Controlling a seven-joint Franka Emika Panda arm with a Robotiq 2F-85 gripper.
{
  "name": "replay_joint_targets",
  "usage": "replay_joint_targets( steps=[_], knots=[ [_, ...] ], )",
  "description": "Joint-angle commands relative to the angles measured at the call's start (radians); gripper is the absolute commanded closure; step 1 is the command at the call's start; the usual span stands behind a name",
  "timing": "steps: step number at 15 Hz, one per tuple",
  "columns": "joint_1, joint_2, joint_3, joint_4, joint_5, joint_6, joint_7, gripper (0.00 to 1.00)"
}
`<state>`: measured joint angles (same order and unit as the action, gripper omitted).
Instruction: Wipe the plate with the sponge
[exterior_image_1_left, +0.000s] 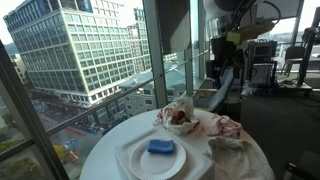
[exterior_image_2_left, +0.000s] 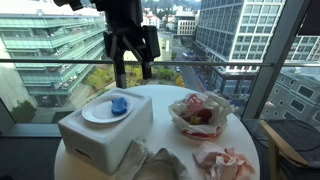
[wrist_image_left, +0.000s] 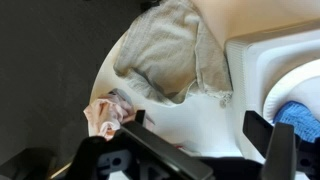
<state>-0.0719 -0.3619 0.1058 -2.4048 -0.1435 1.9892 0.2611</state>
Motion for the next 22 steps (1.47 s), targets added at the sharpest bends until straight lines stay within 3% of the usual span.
replay_joint_targets(
  steps=[1, 11, 16, 22],
  knots=[
    [0.016, 0.001, -0.015, 0.006, -0.005, -0.003, 0.004, 0.0],
    [0.018, 0.011, -0.012, 0.021, -0.009, -0.007, 0.006, 0.0],
    [0.094, 0.167, 0.013, 0.091, 0.002, 0.047, -0.095, 0.0],
    [0.165, 0.363, 0.037, 0.132, -0.037, 0.245, -0.171, 0.0]
  ],
)
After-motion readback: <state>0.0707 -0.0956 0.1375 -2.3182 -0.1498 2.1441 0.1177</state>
